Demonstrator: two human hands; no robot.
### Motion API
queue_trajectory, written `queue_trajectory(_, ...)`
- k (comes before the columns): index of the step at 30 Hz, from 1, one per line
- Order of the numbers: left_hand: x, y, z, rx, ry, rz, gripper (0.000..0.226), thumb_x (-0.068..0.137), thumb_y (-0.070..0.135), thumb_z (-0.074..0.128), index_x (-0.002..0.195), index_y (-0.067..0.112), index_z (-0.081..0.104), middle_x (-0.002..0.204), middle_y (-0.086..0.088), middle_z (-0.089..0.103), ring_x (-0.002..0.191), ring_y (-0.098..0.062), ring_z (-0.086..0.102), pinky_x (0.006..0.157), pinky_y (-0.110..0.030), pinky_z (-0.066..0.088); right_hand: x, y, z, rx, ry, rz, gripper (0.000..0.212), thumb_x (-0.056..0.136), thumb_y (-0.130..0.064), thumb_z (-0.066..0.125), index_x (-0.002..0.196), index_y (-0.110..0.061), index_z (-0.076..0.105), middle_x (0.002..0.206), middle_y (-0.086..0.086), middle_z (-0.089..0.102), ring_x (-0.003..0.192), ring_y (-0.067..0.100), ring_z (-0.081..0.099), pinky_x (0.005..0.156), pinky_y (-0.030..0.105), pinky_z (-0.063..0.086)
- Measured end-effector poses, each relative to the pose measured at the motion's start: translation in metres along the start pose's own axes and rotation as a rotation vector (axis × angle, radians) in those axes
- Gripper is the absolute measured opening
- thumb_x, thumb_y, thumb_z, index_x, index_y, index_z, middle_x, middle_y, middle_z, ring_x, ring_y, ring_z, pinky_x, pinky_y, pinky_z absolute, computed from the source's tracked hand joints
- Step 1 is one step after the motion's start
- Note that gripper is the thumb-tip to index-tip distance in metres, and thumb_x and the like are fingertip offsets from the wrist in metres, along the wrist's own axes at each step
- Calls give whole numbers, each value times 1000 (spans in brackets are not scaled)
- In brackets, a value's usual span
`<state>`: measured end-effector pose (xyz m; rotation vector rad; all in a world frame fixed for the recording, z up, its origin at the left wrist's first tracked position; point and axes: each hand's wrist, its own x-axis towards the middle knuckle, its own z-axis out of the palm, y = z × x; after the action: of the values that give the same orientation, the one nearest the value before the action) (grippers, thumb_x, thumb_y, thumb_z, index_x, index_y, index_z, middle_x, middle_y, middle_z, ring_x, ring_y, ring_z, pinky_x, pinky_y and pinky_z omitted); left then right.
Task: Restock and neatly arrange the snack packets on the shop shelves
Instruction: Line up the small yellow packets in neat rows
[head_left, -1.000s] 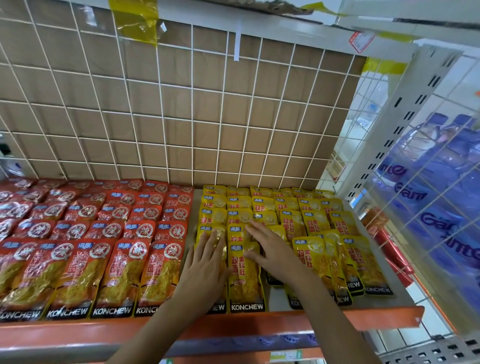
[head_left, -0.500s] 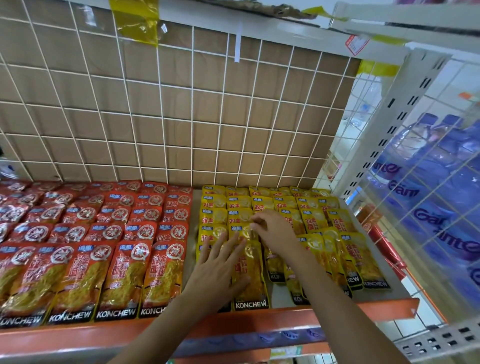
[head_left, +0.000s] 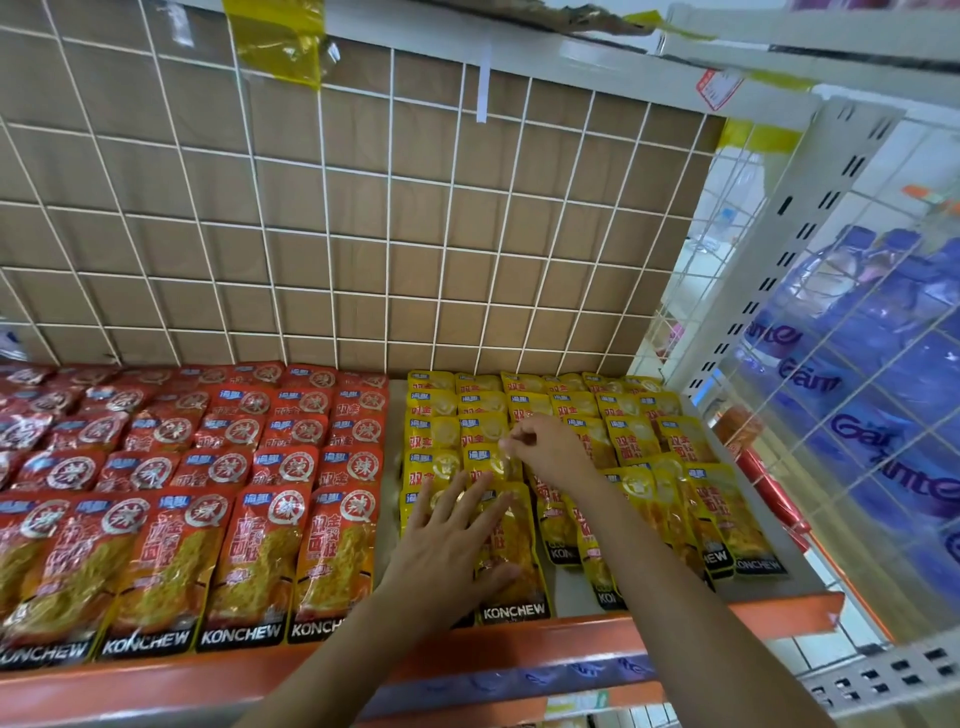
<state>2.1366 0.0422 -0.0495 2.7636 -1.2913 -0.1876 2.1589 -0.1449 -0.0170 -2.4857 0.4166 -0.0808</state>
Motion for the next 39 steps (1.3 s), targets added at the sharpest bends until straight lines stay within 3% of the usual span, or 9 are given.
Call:
queue_trajectory(4, 0, -1, -1, -24, 57, 13, 68, 89, 69, 6, 141, 32, 31, 143, -1, 43, 131, -24, 41, 106, -48, 15, -1, 0, 0, 2, 0, -18, 19, 87, -29, 62, 82, -11, 64, 72, -19, 47, 71, 3, 48, 56, 15, 31)
queue_trajectory(7, 0, 2, -1, -9, 139, 69, 77, 72, 73, -11, 140, 38, -14, 152, 10, -10, 143, -17, -8, 113, -44, -15, -2, 0, 1, 75, 48, -34, 12, 87, -27, 62, 81, -17, 60, 77, -14, 53, 71, -2, 48, 61, 17, 35)
queue_trajectory(9, -1, 2, 0, -61, 132, 69, 81, 67, 76, -15, 139, 39, -20, 147, 13, -22, 141, -15, -19, 113, -44, -17, -2, 1, 1, 109, 110, -48, 9, 88, -25, 61, 91, -17, 62, 92, -7, 59, 81, 5, 53, 70, 20, 39)
queue_trajectory(11, 0, 0, 2, -28, 139, 74, 82, 74, 77, -4, 146, 39, -5, 149, 11, -15, 142, -14, -11, 115, -44, -11, -1, 2, 1, 75, 118, -80, 20, 90, -24, 58, 107, -17, 62, 113, -2, 59, 100, 10, 54, 82, 23, 42)
queue_trajectory(14, -1, 3, -7, -33, 138, 81, 70, 84, 68, 19, 143, 32, 31, 152, 2, 24, 139, -18, 27, 115, -44, 15, 4, 0, -1, -3, 24, -167, 33, 94, -21, 51, 127, -19, 54, 135, 0, 51, 125, 15, 44, 98, 24, 34)
queue_trajectory(18, 6, 6, -9, -3, 161, 133, 79, 79, 69, 6, 148, 31, 17, 155, 4, 2, 144, -16, 4, 113, -36, -6, 18, -2, -1, -125, -22, -200, 36, 94, -20, 49, 130, -20, 52, 136, 0, 50, 127, 19, 43, 104, 33, 36)
queue_trajectory(22, 7, 7, -4, -15, 78, 89, 69, 91, 63, 9, 128, 28, 55, 139, -2, 48, 125, -18, 49, 101, -41, 38, 30, -4, -5, -189, -45, -218, 37, 93, -24, 53, 129, -17, 54, 128, 4, 54, 119, 21, 48, 96, 31, 36)
queue_trajectory(32, 9, 6, 3, 87, 197, 68, 64, 92, 64, 10, 133, 28, 42, 140, -2, 47, 127, -17, 47, 105, -41, 36, 40, -3, -11, -130, -114, -267, 22, 89, -24, 59, 110, -21, 63, 111, 2, 55, 103, 17, 52, 80, 25, 35)
queue_trajectory(39, 7, 8, -2, 96, 125, 38, 64, 92, 65, 11, 135, 28, 41, 139, -2, 48, 127, -17, 47, 100, -37, 25, 41, -5, -13, -64, -110, -268, 15, 88, -15, 58, 100, -17, 67, 96, -3, 57, 89, 8, 48, 77, 25, 38)
